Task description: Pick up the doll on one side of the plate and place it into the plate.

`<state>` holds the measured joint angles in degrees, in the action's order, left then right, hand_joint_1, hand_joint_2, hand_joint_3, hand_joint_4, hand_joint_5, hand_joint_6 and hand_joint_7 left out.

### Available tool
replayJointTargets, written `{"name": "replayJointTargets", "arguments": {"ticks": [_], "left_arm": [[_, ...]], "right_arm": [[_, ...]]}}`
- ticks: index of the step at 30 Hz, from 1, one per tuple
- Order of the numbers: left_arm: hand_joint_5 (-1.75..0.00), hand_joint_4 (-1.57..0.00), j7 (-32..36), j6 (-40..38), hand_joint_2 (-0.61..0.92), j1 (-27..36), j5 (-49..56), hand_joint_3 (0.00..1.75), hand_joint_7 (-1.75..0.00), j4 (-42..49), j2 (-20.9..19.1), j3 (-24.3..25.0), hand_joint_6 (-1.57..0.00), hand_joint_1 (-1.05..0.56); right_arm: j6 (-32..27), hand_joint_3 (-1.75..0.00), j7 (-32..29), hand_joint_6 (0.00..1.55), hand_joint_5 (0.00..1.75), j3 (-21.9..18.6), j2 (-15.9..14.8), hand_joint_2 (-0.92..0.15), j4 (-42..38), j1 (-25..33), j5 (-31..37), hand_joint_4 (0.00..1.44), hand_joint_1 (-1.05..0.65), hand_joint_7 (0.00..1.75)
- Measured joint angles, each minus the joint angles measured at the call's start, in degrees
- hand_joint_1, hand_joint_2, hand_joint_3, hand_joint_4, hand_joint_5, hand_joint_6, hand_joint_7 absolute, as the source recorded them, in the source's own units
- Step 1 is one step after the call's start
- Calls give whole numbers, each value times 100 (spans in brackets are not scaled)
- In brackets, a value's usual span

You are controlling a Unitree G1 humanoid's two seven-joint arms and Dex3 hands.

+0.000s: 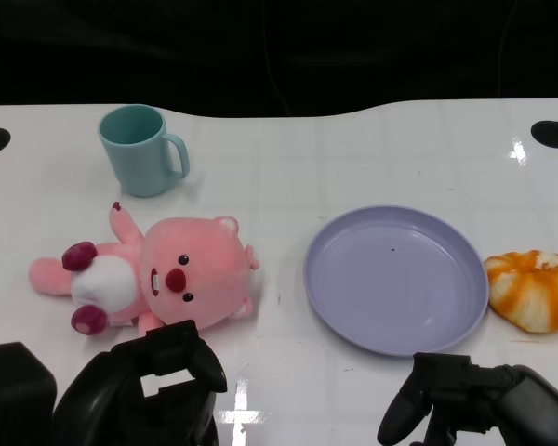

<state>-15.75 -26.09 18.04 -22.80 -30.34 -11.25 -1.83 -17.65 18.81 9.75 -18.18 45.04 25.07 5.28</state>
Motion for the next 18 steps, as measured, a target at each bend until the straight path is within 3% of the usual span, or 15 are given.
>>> {"name": "replayJointTargets", "arguments": {"ticks": [18], "left_arm": [[-175, -80, -1, -9, 50, 50, 0, 123, -150, -19, 2, -1, -75, -14]], "right_arm": [[42, -103, -7, 64, 154, -61, -3, -57, 14, 26, -39, 66, -7, 119]]}}
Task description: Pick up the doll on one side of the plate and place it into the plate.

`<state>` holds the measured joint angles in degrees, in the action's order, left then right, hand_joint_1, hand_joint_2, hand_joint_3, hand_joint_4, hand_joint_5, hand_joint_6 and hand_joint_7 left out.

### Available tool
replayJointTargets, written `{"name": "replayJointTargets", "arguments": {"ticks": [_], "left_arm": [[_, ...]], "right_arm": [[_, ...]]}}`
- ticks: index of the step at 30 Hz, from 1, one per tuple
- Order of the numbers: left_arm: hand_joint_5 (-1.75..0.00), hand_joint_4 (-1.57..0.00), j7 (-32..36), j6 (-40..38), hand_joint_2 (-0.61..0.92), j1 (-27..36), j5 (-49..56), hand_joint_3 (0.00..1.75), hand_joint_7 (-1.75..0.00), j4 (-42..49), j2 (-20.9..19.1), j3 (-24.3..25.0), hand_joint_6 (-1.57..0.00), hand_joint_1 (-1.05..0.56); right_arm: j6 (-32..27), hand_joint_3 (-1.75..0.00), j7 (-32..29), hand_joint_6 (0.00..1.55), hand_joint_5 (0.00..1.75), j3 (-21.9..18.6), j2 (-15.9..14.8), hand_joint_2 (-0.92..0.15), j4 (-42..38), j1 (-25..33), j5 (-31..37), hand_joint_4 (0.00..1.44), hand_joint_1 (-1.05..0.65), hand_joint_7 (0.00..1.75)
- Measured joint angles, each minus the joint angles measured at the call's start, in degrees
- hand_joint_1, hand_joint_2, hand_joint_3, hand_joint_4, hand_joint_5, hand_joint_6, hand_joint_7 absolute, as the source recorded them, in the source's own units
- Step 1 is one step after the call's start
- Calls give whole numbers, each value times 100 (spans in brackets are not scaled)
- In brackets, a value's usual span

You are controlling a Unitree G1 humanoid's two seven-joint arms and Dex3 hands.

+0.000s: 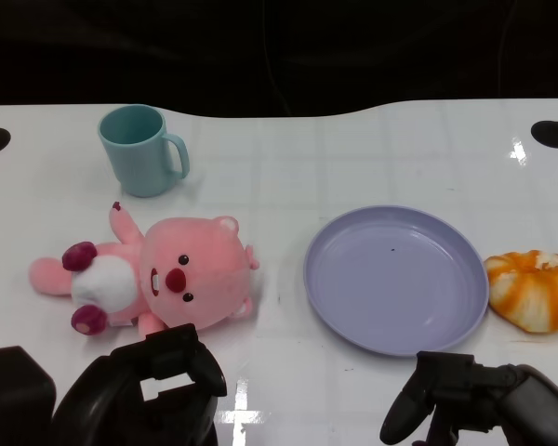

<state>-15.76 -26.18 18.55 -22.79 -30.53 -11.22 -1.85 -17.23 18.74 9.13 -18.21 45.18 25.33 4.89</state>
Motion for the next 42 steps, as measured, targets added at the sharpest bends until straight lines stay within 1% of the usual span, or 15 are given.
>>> {"name": "replayJointTargets", "arguments": {"ticks": [8, 14, 21, 32, 42], "left_arm": [[-175, -81, 0, 1, 49, 0, 2, 124, -151, 0, 1, 2, -75, -15], [-174, -81, 2, 22, 49, 0, 1, 123, -148, 1, 13, 21, -76, -15], [-174, -78, 23, 86, 51, 0, 45, 121, -149, 4, 25, 32, -74, -15], [-175, -77, 22, 109, 51, -6, 44, 120, -148, 28, 45, 55, -73, -14], [-175, -79, 22, 109, 50, -7, 42, 120, -148, 28, 58, 66, -74, -14]], "right_arm": [[15, -102, 0, 64, 154, -1, -2, -58, 0, 3, -7, 66, -8, 119], [15, -102, 0, 63, 153, -2, -2, -58, 0, 3, -7, 66, -7, 119], [16, -101, 9, 63, 153, -4, -3, -58, 0, 4, -30, 66, -8, 119], [14, -99, 18, 63, 153, -4, -4, -59, 0, 3, -29, 65, -6, 118], [14, -99, 18, 63, 153, -4, -4, -60, 0, 3, -25, 65, -6, 118]]}}
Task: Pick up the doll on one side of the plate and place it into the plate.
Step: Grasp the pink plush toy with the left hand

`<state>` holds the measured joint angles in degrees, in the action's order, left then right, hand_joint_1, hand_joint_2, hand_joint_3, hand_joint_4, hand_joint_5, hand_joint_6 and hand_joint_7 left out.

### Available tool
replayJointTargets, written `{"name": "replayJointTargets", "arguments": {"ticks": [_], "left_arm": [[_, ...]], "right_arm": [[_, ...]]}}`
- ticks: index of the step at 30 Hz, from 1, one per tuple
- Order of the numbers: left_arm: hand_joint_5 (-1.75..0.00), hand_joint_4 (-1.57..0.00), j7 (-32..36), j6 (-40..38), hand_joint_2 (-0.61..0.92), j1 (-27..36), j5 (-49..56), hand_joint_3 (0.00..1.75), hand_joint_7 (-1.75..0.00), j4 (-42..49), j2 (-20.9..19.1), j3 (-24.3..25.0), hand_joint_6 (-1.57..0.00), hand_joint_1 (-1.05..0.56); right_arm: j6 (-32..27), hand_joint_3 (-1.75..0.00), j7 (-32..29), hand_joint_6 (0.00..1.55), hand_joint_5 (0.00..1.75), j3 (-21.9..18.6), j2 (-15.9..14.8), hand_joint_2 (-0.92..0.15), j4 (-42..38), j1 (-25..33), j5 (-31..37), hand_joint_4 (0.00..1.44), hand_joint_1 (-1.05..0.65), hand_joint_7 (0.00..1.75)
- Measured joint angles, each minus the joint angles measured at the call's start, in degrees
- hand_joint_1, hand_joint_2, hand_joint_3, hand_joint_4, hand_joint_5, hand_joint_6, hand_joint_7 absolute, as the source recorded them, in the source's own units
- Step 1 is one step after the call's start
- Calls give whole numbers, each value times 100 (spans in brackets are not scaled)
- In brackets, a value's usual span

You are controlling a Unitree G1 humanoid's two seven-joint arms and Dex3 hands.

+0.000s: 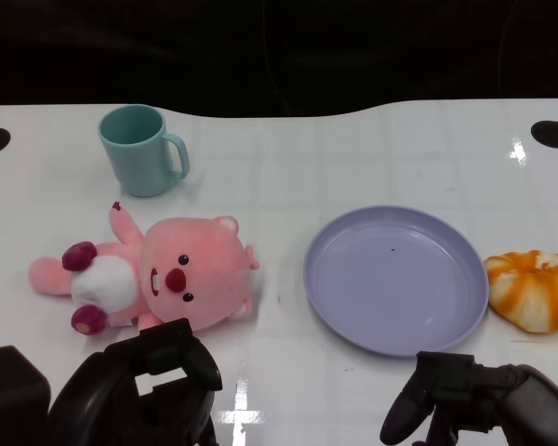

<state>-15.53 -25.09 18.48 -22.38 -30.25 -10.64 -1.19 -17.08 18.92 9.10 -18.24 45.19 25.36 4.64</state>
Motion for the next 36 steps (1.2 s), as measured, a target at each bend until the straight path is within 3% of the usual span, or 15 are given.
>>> {"name": "replayJointTargets", "arguments": {"ticks": [9, 12, 15, 17, 22, 28, 33, 36], "left_arm": [[-166, -80, 1, 55, 51, 0, 4, 115, -136, -1, 53, 49, -76, -16], [-141, -68, 2, 198, 50, 2, 122, 112, -108, -1, 60, 61, -66, -20], [-124, -61, 3, 605, 56, -20, 397, 96, -83, -1, 44, 112, -64, -20], [-108, -52, 2, 750, 70, -47, 486, 63, -53, -2, 4, 174, -62, -22], [-91, -38, -36, 1352, 90, -158, 917, 16, -21, 7, -258, 371, -58, -41], [-72, -19, -126, 1987, 92, -253, 1708, 11, -6, 53, -673, 429, -39, -59], [-67, -11, -120, 2188, 92, -493, 2572, 12, -3, 52, -1002, 449, -35, -65], [-66, -10, -118, 2181, 92, -742, 3266, 13, -5, 51, -1310, 482, -40, -65]], "right_arm": [[3, -100, 0, 63, 153, 1, 0, -59, -4, 0, 2, 66, -7, 118], [3, -100, -1, 63, 153, 6, 0, -59, -4, -4, 3, 66, -7, 118], [3, -100, -1, 63, 153, 23, 0, -58, -8, -21, 16, 66, -7, 118], [3, -100, -4, 63, 153, 42, 2, -58, -8, -33, 34, 66, -8, 118], [-4, -100, -14, 64, 153, 117, 5, -59, -6, -36, 89, 66, -8, 118], [-37, -99, -42, 64, 153, 184, 9, -59, 7, -35, 107, 66, -8, 118], [-39, -99, -47, 64, 152, 184, 10, -59, 8, -53, 110, 66, -9, 118], [-46, -99, -57, 64, 152, 184, 11, -59, 8, -59, 113, 66, -9, 117]]}}
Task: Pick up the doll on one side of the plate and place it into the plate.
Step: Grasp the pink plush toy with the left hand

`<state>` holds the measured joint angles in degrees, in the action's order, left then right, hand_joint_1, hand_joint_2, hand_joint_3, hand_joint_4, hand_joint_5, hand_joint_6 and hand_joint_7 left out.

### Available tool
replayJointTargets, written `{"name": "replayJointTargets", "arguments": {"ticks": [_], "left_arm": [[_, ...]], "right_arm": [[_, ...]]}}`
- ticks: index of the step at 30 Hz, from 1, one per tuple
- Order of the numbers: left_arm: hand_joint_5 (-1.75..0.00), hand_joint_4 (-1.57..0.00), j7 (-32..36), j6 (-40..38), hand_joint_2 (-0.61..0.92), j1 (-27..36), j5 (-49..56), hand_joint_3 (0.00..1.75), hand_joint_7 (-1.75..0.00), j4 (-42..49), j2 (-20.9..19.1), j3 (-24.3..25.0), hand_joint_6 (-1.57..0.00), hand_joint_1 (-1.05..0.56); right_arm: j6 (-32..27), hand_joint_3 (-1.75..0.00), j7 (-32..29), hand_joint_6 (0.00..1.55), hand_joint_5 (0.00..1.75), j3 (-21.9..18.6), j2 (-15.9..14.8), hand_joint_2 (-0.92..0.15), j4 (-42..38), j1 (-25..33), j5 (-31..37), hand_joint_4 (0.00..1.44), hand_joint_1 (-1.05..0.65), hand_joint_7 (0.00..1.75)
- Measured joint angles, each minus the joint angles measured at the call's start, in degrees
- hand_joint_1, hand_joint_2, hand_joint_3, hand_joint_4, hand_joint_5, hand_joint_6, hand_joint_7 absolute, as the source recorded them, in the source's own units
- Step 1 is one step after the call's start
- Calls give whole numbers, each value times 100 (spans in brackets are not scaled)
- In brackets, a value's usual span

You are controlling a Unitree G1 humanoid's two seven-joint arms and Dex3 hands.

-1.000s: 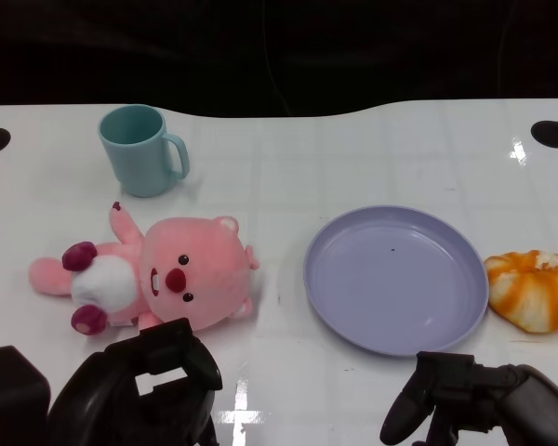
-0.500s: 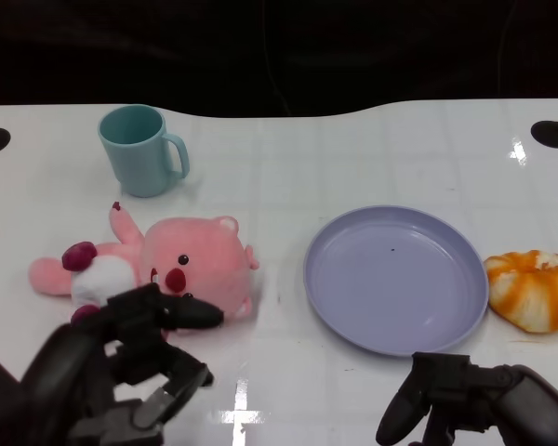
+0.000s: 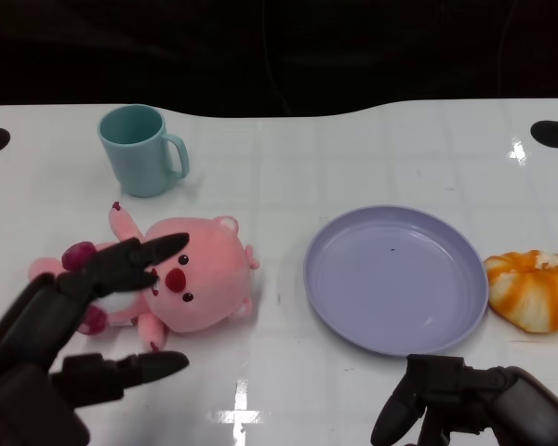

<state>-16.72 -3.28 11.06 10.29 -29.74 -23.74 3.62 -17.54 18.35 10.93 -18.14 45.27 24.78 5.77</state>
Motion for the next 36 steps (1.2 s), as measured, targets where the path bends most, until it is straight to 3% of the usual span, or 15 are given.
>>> {"name": "replayJointTargets", "arguments": {"ticks": [6, 10, 18, 36], "left_arm": [[-61, -4, -5, -29, 92, -233, 556, 8, -2, 7, -185, -6, -36, -66], [-52, 0, -5, -229, 91, -586, 1981, 3, 0, 151, -625, -297, -28, -66], [-46, 0, -300, -614, 92, -1335, 3375, 4, -1, 613, -818, -869, -24, -69], [-43, -2, -494, -534, 92, -2641, 4193, 1, 0, 2607, -845, -1936, -24, -74]], "right_arm": [[-1, -99, -4, 65, 151, -3, -1, -59, -1, 1, 3, 66, -8, 116], [-1, -100, -5, 65, 151, -9, 0, -59, -5, -7, -9, 65, -7, 116], [-2, -99, -16, 65, 152, -2, 0, -59, -5, -5, 0, 66, -9, 116], [-75, -97, -37, 65, 152, 5, -2, -60, 70, 25, 8, 67, -11, 116]]}}
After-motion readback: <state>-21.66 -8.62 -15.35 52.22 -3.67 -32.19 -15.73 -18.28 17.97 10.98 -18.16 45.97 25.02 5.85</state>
